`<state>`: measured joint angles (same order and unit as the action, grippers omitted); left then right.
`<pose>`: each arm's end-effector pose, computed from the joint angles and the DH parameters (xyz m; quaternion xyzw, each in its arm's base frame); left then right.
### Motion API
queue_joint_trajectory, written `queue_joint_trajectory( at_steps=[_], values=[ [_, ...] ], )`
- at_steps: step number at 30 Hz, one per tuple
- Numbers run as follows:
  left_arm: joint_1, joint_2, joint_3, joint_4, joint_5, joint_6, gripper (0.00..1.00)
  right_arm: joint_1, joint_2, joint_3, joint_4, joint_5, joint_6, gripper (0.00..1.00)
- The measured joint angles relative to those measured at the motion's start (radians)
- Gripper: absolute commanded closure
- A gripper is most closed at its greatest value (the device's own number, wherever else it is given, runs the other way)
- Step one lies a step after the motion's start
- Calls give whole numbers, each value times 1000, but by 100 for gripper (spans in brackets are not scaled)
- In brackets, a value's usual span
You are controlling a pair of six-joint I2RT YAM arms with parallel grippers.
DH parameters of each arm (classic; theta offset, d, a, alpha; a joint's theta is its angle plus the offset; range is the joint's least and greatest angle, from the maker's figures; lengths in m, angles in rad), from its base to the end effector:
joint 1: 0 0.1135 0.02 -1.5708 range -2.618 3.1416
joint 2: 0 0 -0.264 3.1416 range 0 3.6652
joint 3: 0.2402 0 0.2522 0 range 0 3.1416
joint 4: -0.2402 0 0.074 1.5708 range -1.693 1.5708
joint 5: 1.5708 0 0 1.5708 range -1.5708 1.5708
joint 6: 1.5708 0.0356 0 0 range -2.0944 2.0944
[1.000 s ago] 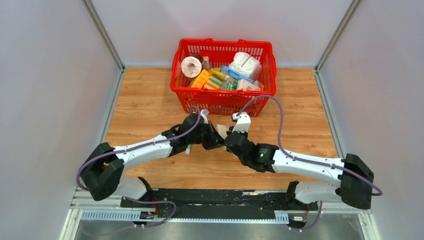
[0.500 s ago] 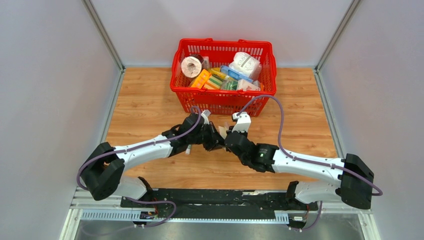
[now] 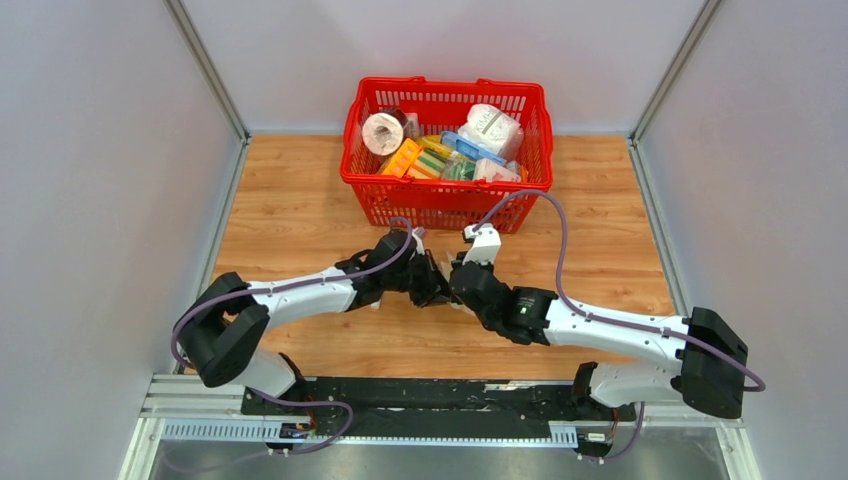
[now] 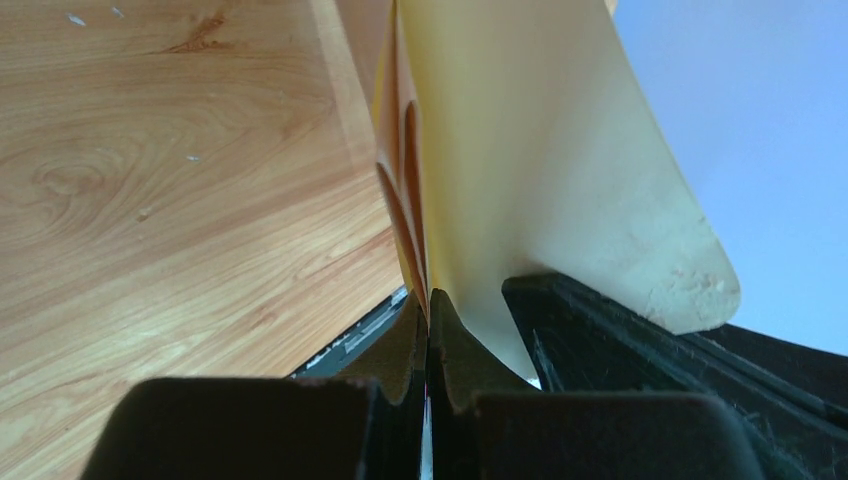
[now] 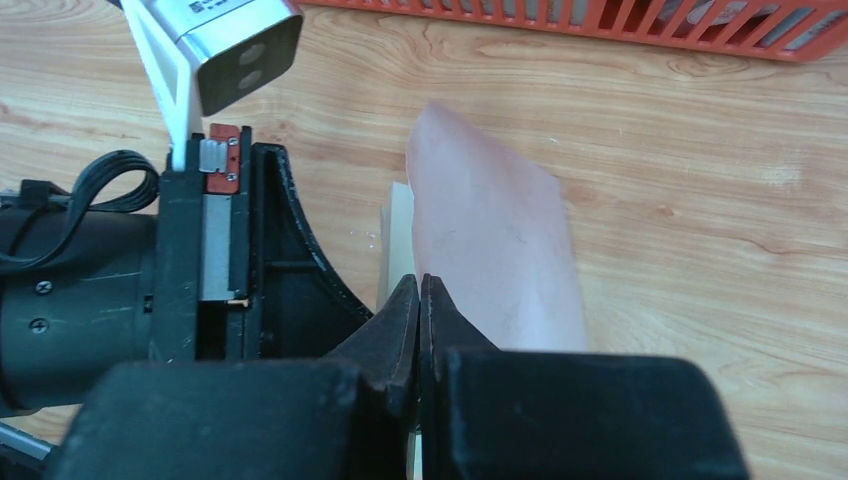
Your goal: Place the letter into the envelope and seal it
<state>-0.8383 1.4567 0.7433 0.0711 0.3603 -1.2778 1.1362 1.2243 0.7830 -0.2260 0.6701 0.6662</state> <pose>0.1915 -0.2317 0.1966 -0.1135 0.8760 -0.4625 0.0765 0.1285 0.2243 0.2484 -0.0582 0.8597 0.1396 0.4878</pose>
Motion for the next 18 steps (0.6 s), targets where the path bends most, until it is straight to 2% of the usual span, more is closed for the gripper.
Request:
queue_joint_trajectory(
  at_steps=[4,10,18],
  values=[
    [0,23,24,-4,5,8,100,-4,-2,0,0,-14,3,100],
    [0,25,64,-46,6,54,66,-24,-16,0,1,-29,17,100],
    [0,-61,77,-152,-5,122,53,-94,-77,-18,-5,-68,71,100]
  ],
)
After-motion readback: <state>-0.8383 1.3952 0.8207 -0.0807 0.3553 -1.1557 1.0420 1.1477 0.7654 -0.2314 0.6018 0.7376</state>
